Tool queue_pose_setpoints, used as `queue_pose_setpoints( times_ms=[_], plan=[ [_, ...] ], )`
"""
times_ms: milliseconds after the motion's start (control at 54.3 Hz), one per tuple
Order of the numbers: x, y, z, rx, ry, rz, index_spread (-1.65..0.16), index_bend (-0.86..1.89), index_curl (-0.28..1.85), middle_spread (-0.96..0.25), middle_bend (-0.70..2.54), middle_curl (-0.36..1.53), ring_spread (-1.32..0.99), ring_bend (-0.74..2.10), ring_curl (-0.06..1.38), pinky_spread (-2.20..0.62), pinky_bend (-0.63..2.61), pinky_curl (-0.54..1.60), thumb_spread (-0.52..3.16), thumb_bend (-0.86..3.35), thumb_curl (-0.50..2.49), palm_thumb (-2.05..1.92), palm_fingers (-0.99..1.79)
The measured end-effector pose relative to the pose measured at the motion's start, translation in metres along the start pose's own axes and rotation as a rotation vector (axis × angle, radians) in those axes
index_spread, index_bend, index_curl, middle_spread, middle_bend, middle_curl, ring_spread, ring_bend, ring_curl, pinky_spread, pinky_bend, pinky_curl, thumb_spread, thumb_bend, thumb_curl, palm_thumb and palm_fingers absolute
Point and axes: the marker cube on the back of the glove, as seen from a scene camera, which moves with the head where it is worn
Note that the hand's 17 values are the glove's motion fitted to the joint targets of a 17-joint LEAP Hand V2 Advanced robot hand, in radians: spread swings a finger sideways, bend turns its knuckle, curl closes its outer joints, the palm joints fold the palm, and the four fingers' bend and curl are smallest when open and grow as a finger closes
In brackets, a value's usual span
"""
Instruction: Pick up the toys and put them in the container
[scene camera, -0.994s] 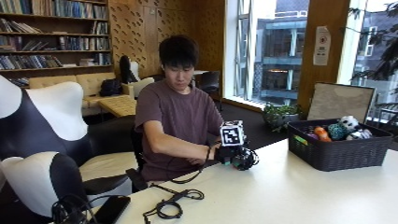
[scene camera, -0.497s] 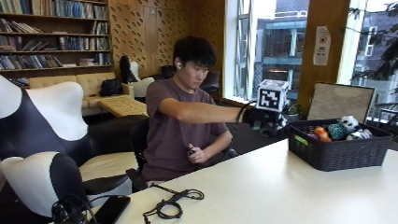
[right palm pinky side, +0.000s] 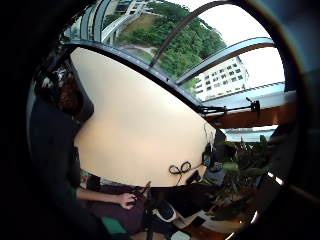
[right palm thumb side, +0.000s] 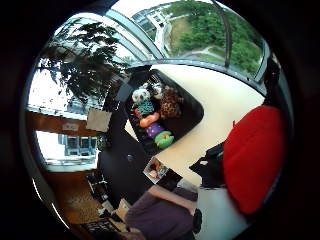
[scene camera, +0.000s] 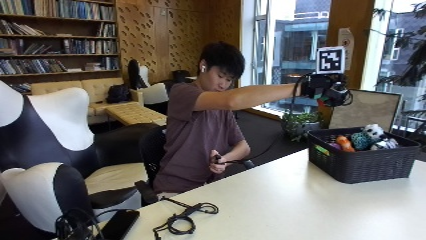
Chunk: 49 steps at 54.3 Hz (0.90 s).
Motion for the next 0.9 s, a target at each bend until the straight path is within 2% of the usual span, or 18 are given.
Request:
queue_pose_setpoints(
  times_ms=[74,147,221,295,350,405,460,534,589,626,681,718,737,773,810,902],
  plan=[
    [-0.042,-0.025,0.006,-0.003,-0.005,0.049,-0.31,0.74,0.81,-0.20,1.18,0.68,-0.35,1.34,0.70,-0.39,1.13,0.56,0.59,0.08,0.94,0.60,1.02],
    [-0.073,-0.038,0.012,-0.007,-0.034,0.009,-0.32,0.74,0.84,-0.20,1.18,0.69,-0.35,1.34,0.70,-0.39,1.13,0.57,0.58,0.07,0.96,0.60,1.01],
    [-0.084,-0.055,0.021,-0.017,0.069,0.213,-0.31,0.72,0.87,-0.20,1.18,0.71,-0.35,1.35,0.70,-0.39,1.14,0.57,0.57,0.07,0.99,0.60,1.00],
    [-0.114,-0.062,0.022,-0.011,0.004,0.091,-0.32,0.71,0.90,-0.20,1.17,0.72,-0.35,1.35,0.70,-0.39,1.14,0.57,0.57,0.06,1.01,0.60,0.99],
    [-0.123,-0.073,0.025,-0.013,0.056,0.175,-0.32,0.70,0.92,-0.20,1.17,0.73,-0.35,1.36,0.70,-0.39,1.15,0.58,0.56,0.06,1.02,0.60,0.99],
    [-0.132,-0.081,0.026,-0.002,0.052,0.175,-0.32,0.68,0.94,-0.20,1.17,0.73,-0.35,1.36,0.69,-0.39,1.15,0.58,0.56,0.05,1.04,0.60,0.98],
    [-0.135,-0.090,0.028,0.000,0.121,0.278,-0.32,0.67,0.96,-0.20,1.16,0.74,-0.34,1.36,0.69,-0.39,1.16,0.58,0.56,0.05,1.05,0.60,0.98],
    [-0.147,-0.094,0.029,-0.011,0.093,0.204,-0.33,0.64,0.99,-0.20,1.15,0.75,-0.35,1.36,0.69,-0.39,1.16,0.58,0.56,0.04,1.07,0.60,0.95],
    [-0.168,-0.090,0.025,-0.030,-0.074,-0.013,-0.33,0.60,1.00,-0.20,1.13,0.75,-0.35,1.35,0.68,-0.39,1.18,0.58,0.57,0.02,1.08,0.59,0.92],
    [-0.176,-0.090,0.026,-0.058,-0.112,-0.073,-0.32,0.55,1.01,-0.20,1.11,0.75,-0.35,1.34,0.68,-0.38,1.19,0.58,0.58,0.01,1.08,0.59,0.86],
    [-0.175,-0.094,0.034,-0.125,-0.029,0.045,-0.32,0.43,1.01,-0.21,1.05,0.75,-0.35,1.34,0.68,-0.38,1.26,0.59,0.60,0.00,1.07,0.58,0.74],
    [-0.174,-0.097,0.038,-0.166,0.004,0.106,-0.30,0.26,0.98,-0.22,0.94,0.72,-0.35,1.33,0.67,-0.38,1.28,0.59,0.68,-0.02,1.05,0.55,0.46],
    [-0.173,-0.098,0.040,-0.177,0.018,0.128,-0.29,0.20,0.96,-0.21,0.90,0.71,-0.34,1.29,0.67,-0.36,1.24,0.59,0.79,-0.06,1.02,0.44,0.25],
    [-0.168,-0.100,0.043,-0.179,0.066,0.191,-0.26,0.12,0.92,-0.17,0.65,0.64,-0.25,1.09,0.65,-0.26,1.27,0.64,0.88,-0.11,0.94,0.31,-0.42],
    [-0.167,-0.100,0.044,-0.160,0.052,0.184,-0.25,0.06,0.82,-0.11,0.53,0.59,-0.20,0.94,0.60,-0.20,1.24,0.59,0.95,-0.11,0.88,0.20,-0.50],
    [-0.177,-0.098,0.041,-0.117,-0.069,0.054,-0.22,0.03,0.66,-0.05,0.34,0.50,-0.12,0.71,0.47,-0.10,1.16,0.50,1.09,-0.06,0.76,0.07,-0.42]
  ],
)
